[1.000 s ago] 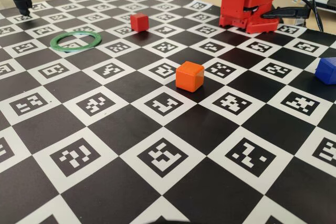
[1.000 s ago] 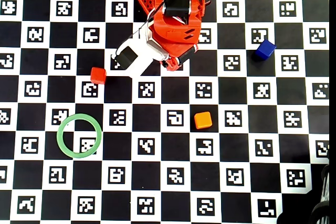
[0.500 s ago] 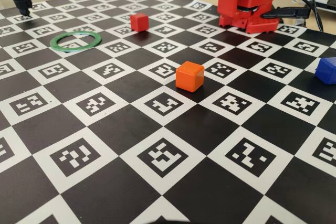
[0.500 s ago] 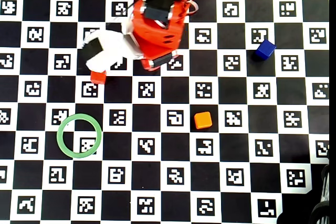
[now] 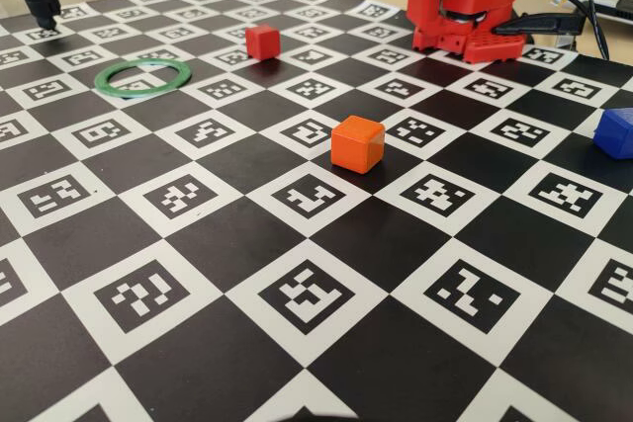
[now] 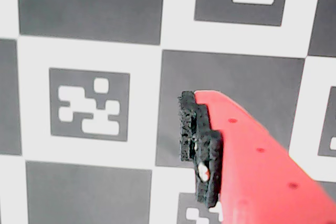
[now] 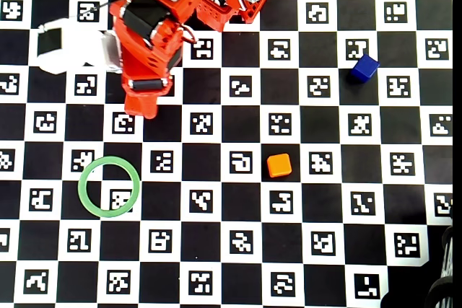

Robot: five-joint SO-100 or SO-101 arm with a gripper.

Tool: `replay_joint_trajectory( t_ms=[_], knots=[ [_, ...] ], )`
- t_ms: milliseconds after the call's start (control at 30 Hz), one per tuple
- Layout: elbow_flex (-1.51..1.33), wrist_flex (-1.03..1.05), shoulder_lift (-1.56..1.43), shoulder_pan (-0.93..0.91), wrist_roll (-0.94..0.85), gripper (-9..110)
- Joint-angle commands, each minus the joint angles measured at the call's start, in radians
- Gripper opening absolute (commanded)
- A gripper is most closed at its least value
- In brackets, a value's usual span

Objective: Grab the red cube then put it in the green circle then put the blue cube on top and finally the orange cube on top

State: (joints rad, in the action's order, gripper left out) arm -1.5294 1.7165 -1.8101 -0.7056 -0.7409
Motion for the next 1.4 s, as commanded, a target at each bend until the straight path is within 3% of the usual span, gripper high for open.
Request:
replay_joint_trajectory(
  t_ms=[0, 233, 733, 1367],
  knots=[
    [0.066, -0.005, -0.011, -0.032, -0.018, 39],
    [-0.040, -0.078, 0.029, -0.063, -0.058, 42],
    [-0.437, -0.497, 0.091, -0.109, -0.074, 42],
    [-0.552, -0.726, 0.195, -0.118, -0.084, 42]
  ],
)
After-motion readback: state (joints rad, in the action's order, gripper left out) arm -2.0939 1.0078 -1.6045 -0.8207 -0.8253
